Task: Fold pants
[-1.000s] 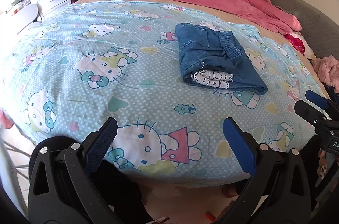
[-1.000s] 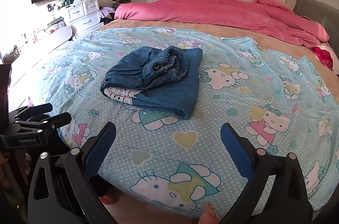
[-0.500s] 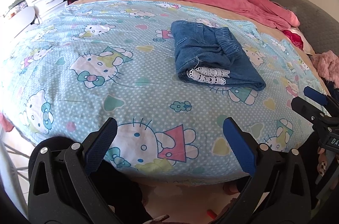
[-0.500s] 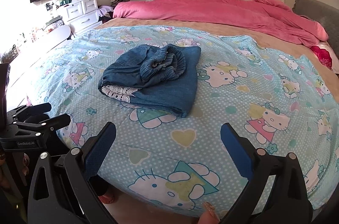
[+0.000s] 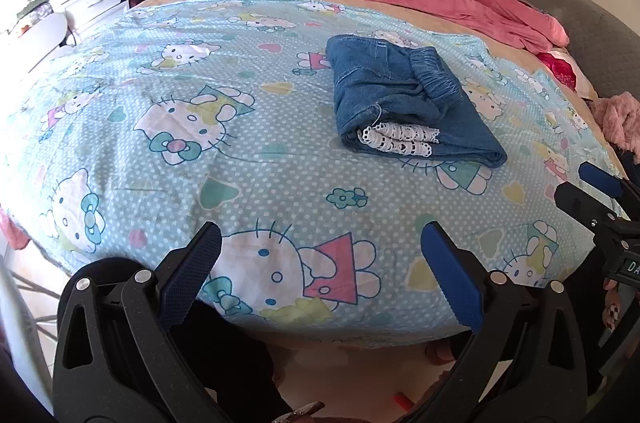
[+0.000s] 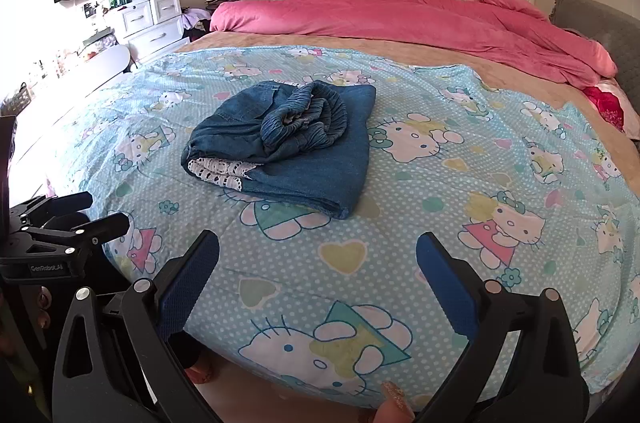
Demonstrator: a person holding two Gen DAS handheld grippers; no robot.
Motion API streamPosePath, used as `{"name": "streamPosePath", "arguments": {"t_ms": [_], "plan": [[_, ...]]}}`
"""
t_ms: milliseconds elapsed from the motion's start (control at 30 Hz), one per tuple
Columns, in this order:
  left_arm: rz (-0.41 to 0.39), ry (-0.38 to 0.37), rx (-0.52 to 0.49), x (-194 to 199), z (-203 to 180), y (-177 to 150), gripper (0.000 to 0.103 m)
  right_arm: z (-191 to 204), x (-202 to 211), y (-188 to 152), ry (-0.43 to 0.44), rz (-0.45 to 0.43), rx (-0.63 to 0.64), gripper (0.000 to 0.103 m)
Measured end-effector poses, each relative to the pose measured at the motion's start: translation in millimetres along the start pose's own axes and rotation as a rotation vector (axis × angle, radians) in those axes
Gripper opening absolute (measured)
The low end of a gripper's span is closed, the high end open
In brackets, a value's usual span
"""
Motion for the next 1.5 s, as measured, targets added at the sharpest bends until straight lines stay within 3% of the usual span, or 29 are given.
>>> {"name": "streamPosePath", "arguments": {"t_ms": [1500], "plan": [[0.020, 0.031, 0.012, -5.3, 7.8, -1.9, 0.094, 0.1, -9.2, -7.1, -0.016, 0.029, 0.008, 0.099]]}}
Point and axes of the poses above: each gripper's, at about its wrist camera, not at the fingertips, and x roughly against the way its jaws point, z to its left, y to its top, the point moved 5 cm from there along -x, roughly the way its jaws point, and after that the axes turned 12 degrees about -z, right-handed, at the moved point
